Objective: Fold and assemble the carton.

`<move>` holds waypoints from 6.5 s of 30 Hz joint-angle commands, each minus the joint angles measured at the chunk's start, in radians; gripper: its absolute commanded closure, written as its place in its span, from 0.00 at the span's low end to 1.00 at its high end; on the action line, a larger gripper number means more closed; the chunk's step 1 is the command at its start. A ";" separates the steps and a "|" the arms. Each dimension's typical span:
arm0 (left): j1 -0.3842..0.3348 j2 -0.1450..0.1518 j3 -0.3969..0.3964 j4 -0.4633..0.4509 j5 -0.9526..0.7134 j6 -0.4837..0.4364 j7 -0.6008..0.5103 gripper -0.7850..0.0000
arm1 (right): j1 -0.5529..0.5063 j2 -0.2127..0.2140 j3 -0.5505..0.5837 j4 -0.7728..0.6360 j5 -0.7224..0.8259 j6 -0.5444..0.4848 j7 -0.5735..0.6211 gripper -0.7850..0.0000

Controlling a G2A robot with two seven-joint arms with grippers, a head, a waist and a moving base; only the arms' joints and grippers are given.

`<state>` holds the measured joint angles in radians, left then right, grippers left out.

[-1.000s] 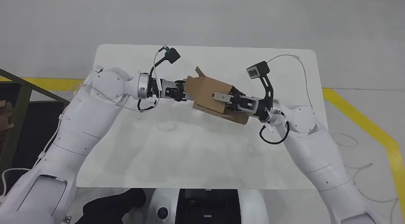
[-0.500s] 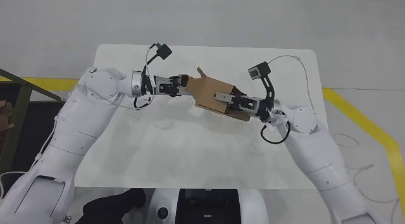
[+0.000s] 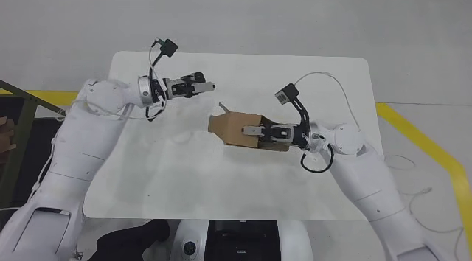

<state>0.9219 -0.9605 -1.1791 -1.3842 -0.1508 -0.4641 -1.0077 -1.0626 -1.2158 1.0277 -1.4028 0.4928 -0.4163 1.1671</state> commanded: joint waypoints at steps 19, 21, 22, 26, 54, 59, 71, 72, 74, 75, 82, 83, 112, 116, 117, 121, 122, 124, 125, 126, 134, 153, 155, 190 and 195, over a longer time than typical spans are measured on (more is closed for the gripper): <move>-0.039 -0.019 0.086 -0.004 0.013 0.038 -0.048 0.00 | 0.004 0.006 0.028 -0.018 0.030 -0.027 -0.010 1.00; -0.036 -0.018 0.081 -0.005 0.007 0.033 -0.050 0.00 | 0.002 0.008 0.035 -0.019 0.023 -0.025 -0.024 1.00; -0.034 -0.017 0.079 -0.006 0.003 0.030 -0.052 0.00 | 0.001 0.008 0.037 -0.020 0.019 -0.023 -0.031 1.00; -0.028 -0.015 0.076 -0.015 -0.003 0.015 -0.071 0.00 | 0.002 0.009 0.041 -0.022 0.006 -0.015 -0.053 1.00; -0.080 -0.034 0.147 0.013 -0.023 -0.005 -0.117 0.00 | -0.005 0.008 0.032 -0.029 -0.004 -0.022 -0.090 1.00; -0.053 -0.024 0.107 0.010 -0.040 -0.018 -0.113 0.00 | -0.017 0.013 0.054 -0.024 -0.010 -0.030 -0.111 1.00; 0.044 0.007 -0.009 -0.047 -0.077 -0.065 -0.089 0.00 | -0.043 0.023 0.093 -0.025 -0.094 -0.006 -0.203 1.00; 0.052 0.009 -0.018 -0.059 -0.078 -0.072 -0.083 0.00 | -0.042 0.022 0.091 -0.025 -0.101 -0.002 -0.210 1.00; 0.065 0.012 -0.034 -0.087 -0.076 -0.088 -0.073 0.00 | -0.040 0.022 0.088 -0.021 -0.119 0.007 -0.226 1.00; 0.072 0.014 -0.042 -0.102 -0.073 -0.095 -0.067 0.00 | -0.040 0.021 0.085 -0.020 -0.126 0.012 -0.234 1.00; 0.098 0.023 -0.071 -0.191 -0.029 -0.066 -0.056 0.00 | -0.031 0.018 0.068 -0.014 -0.165 0.049 -0.275 1.00; 0.097 0.024 -0.069 -0.193 -0.022 -0.049 -0.056 0.00 | -0.029 0.018 0.065 -0.015 -0.170 0.052 -0.279 1.00; 0.074 0.023 -0.029 -0.156 0.058 0.106 -0.039 0.00 | -0.060 0.022 0.066 -0.087 -0.131 0.027 -0.238 1.00; 0.070 0.023 -0.024 -0.151 0.067 0.107 -0.039 0.00 | -0.060 0.023 0.068 -0.084 -0.103 0.017 -0.219 1.00; 0.069 0.023 -0.023 -0.151 0.072 0.109 -0.038 0.00 | -0.060 0.023 0.069 -0.083 -0.099 0.016 -0.216 1.00; 0.068 0.023 -0.018 -0.153 0.094 0.118 -0.034 0.00 | -0.061 0.023 0.071 -0.084 -0.095 0.015 -0.211 1.00; 0.067 0.023 -0.016 -0.153 0.101 0.122 -0.033 0.00 | -0.061 0.024 0.071 -0.085 -0.094 0.016 -0.211 1.00; 0.065 0.023 -0.012 -0.154 0.109 0.126 -0.033 0.00 | -0.061 0.024 0.070 -0.088 -0.094 0.018 -0.209 1.00; 0.063 0.023 -0.010 -0.154 0.111 0.128 -0.033 0.00 | -0.061 0.024 0.070 -0.090 -0.095 0.018 -0.208 1.00; 0.061 0.022 -0.009 -0.153 0.112 0.130 -0.033 0.00 | -0.061 0.024 0.069 -0.091 -0.093 0.017 -0.207 1.00; 0.045 0.019 0.012 -0.148 0.114 0.132 -0.042 0.00 | -0.062 0.023 0.065 -0.094 -0.071 0.009 -0.197 1.00; 0.012 0.007 0.067 -0.123 0.096 0.113 -0.062 0.00 | -0.045 0.017 0.044 -0.079 -0.011 -0.015 -0.165 1.00; 0.007 0.005 0.074 -0.122 0.092 0.111 -0.064 0.00 | -0.042 0.016 0.044 -0.075 0.003 -0.018 -0.155 1.00; -0.034 -0.013 0.133 -0.112 0.030 0.075 -0.099 0.00 | -0.005 0.008 0.032 -0.011 0.080 -0.043 -0.086 1.00; -0.035 -0.013 0.131 -0.085 -0.003 0.053 -0.117 0.00 | 0.006 0.005 0.030 0.012 0.159 -0.045 -0.018 1.00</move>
<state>0.8870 -0.9738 -1.0478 -1.4741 -0.1478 -0.4069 -1.1216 -1.0597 -1.2102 1.0574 -1.3970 0.6369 -0.4600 1.1376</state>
